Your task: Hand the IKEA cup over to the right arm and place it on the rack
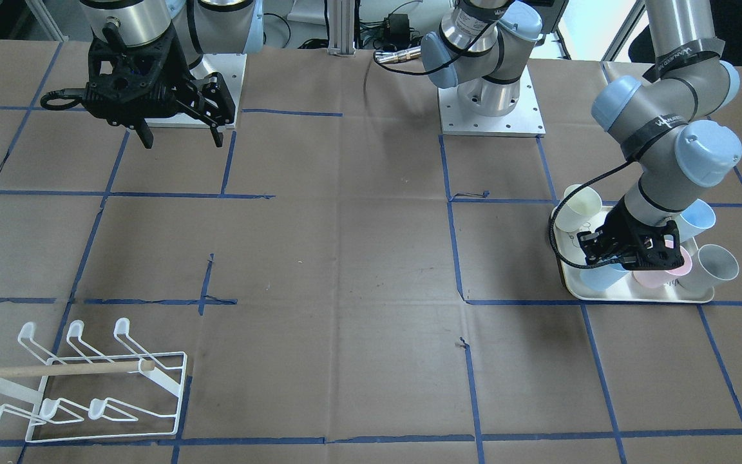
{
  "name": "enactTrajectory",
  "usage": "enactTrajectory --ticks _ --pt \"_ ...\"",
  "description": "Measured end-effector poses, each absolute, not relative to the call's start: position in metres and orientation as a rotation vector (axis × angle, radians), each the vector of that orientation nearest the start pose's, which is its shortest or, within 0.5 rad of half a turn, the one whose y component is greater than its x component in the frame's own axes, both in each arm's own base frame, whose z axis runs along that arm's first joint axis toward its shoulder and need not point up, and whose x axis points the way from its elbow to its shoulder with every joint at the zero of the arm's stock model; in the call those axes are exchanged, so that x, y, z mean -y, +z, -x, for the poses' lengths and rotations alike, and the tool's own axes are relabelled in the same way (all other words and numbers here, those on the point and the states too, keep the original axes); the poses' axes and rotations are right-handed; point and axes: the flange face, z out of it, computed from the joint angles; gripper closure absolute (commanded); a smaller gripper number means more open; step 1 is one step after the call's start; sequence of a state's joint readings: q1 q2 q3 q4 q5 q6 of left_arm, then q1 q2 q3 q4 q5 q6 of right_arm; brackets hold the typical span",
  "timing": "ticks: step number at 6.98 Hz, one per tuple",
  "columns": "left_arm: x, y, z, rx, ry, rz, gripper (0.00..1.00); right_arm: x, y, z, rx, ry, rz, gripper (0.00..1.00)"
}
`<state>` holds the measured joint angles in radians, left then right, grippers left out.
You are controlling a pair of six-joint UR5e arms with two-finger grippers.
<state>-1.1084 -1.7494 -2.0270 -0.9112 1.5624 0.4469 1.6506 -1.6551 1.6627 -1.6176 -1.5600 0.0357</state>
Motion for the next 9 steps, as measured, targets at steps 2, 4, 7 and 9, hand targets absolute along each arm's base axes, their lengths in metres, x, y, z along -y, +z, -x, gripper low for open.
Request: enactTrajectory --ticks 2,4,7,9 --pt "0.515 0.305 -0.096 -3.164 -0.023 0.008 1.00 0.453 0.488 -0.173 -3.098 -0.145 0.067 0.01" --pt "0.531 0.385 -0.091 -3.196 0.068 0.019 1.00 0.457 0.487 -0.176 -3.056 -0.308 0.063 0.01" --pt "0.547 0.471 -0.055 -3.207 0.139 0.070 1.00 0.467 0.497 -0.188 -2.876 -0.572 0.076 0.01" --pt "0.563 0.471 -0.023 -3.255 -0.013 0.023 1.00 0.471 0.490 -0.194 -2.714 -0.672 -0.046 0.00"
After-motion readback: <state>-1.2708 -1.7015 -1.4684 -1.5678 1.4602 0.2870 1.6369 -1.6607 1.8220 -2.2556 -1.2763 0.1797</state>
